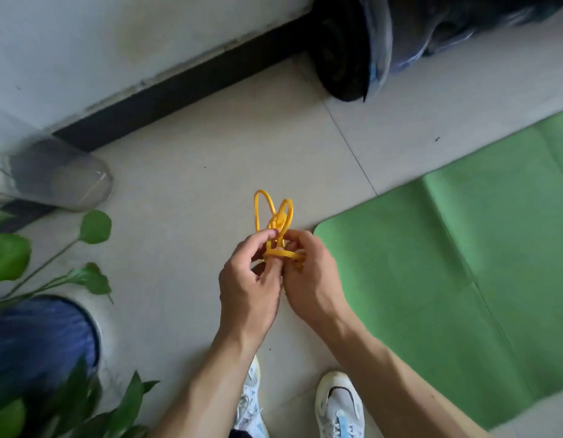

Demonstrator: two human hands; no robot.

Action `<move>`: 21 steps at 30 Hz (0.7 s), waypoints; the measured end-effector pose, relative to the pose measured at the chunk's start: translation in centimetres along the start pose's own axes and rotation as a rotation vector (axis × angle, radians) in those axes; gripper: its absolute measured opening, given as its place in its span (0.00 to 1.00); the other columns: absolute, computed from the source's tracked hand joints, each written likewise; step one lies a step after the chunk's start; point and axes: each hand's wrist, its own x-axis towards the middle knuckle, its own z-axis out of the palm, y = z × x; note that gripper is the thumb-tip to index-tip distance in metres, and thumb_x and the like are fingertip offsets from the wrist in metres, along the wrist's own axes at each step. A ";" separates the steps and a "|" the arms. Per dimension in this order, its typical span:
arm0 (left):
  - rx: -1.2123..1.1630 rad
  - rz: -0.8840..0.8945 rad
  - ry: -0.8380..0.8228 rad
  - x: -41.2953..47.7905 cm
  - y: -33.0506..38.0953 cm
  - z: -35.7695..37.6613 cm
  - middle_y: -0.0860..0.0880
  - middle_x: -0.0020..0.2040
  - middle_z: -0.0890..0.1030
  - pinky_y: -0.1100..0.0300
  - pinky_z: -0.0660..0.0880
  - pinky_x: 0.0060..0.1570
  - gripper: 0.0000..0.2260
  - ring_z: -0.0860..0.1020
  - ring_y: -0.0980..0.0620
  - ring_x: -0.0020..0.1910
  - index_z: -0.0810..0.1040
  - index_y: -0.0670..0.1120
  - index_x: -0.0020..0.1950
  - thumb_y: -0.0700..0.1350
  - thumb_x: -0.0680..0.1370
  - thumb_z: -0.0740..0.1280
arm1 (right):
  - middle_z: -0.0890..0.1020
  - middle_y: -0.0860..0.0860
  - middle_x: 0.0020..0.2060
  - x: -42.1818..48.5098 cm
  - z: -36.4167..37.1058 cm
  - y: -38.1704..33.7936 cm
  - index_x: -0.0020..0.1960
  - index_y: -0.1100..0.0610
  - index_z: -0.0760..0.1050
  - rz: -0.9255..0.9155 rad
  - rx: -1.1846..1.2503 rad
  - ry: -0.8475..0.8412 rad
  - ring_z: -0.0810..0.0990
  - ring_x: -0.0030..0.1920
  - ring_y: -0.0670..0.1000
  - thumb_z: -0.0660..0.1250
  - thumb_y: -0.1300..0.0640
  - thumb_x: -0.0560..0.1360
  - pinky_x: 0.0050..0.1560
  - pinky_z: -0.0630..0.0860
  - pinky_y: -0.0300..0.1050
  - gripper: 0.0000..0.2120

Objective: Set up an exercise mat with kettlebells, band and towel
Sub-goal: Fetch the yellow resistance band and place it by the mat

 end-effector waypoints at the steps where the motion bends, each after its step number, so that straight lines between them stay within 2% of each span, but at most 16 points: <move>1: -0.009 0.039 -0.004 -0.6 2.3 -0.4 0.54 0.55 0.86 0.62 0.81 0.51 0.12 0.83 0.60 0.52 0.83 0.51 0.60 0.38 0.79 0.70 | 0.83 0.53 0.49 -0.6 -1.3 -1.9 0.57 0.50 0.80 -0.037 0.020 0.014 0.83 0.47 0.53 0.65 0.54 0.71 0.51 0.81 0.55 0.15; 3: -0.030 0.105 -0.011 -2.1 7.3 -1.2 0.54 0.55 0.86 0.66 0.80 0.50 0.11 0.83 0.62 0.52 0.83 0.50 0.61 0.39 0.79 0.70 | 0.81 0.51 0.48 -2.2 -4.5 -5.9 0.56 0.48 0.80 -0.110 0.036 0.036 0.81 0.48 0.52 0.68 0.56 0.74 0.52 0.80 0.50 0.11; 5: -0.054 0.166 -0.030 -4.1 12.6 -1.8 0.54 0.55 0.85 0.71 0.78 0.48 0.11 0.83 0.64 0.52 0.83 0.48 0.61 0.39 0.79 0.70 | 0.79 0.50 0.48 -4.2 -8.0 -9.9 0.58 0.51 0.81 -0.197 0.024 0.059 0.79 0.48 0.48 0.69 0.60 0.77 0.51 0.76 0.38 0.11; 7: -0.065 0.229 -0.063 -5.9 18.1 -2.3 0.53 0.55 0.86 0.68 0.79 0.50 0.11 0.84 0.61 0.53 0.83 0.48 0.61 0.41 0.79 0.71 | 0.78 0.49 0.48 -6.4 -11.8 -13.8 0.59 0.50 0.80 -0.251 0.024 0.098 0.79 0.48 0.44 0.69 0.62 0.77 0.49 0.72 0.30 0.13; 8: -0.065 0.257 -0.088 -7.0 20.8 -2.5 0.53 0.55 0.86 0.66 0.80 0.51 0.11 0.84 0.59 0.53 0.83 0.48 0.61 0.42 0.79 0.71 | 0.77 0.47 0.48 -7.6 -13.7 -15.7 0.59 0.48 0.80 -0.266 0.029 0.114 0.79 0.48 0.45 0.69 0.62 0.77 0.49 0.73 0.31 0.14; 11: -0.099 0.321 -0.199 -10.2 29.5 -3.4 0.52 0.55 0.86 0.61 0.83 0.49 0.12 0.85 0.56 0.52 0.82 0.48 0.62 0.44 0.79 0.72 | 0.76 0.43 0.48 -11.6 -19.6 -21.7 0.58 0.42 0.80 -0.288 0.051 0.156 0.81 0.50 0.48 0.69 0.58 0.75 0.51 0.81 0.50 0.15; 12: -0.123 0.334 -0.246 -11.4 32.8 -3.9 0.52 0.55 0.86 0.61 0.83 0.48 0.13 0.85 0.55 0.52 0.82 0.48 0.62 0.45 0.78 0.73 | 0.76 0.44 0.48 -13.2 -21.9 -24.3 0.57 0.42 0.81 -0.296 0.061 0.191 0.81 0.49 0.48 0.69 0.58 0.74 0.51 0.81 0.52 0.15; 16: -0.187 0.396 -0.404 -15.6 42.5 -5.0 0.50 0.56 0.86 0.56 0.83 0.52 0.18 0.85 0.49 0.54 0.81 0.50 0.63 0.46 0.74 0.77 | 0.77 0.45 0.50 -18.3 -28.9 -31.6 0.59 0.46 0.82 -0.299 0.094 0.299 0.82 0.47 0.49 0.68 0.58 0.69 0.50 0.82 0.53 0.20; 21: -0.265 0.500 -0.545 -21.0 54.4 -6.2 0.49 0.55 0.86 0.49 0.82 0.56 0.21 0.85 0.47 0.56 0.81 0.50 0.64 0.47 0.72 0.79 | 0.78 0.46 0.50 -25.5 -36.3 -40.5 0.60 0.45 0.82 -0.360 0.150 0.439 0.83 0.49 0.54 0.68 0.61 0.69 0.50 0.83 0.52 0.22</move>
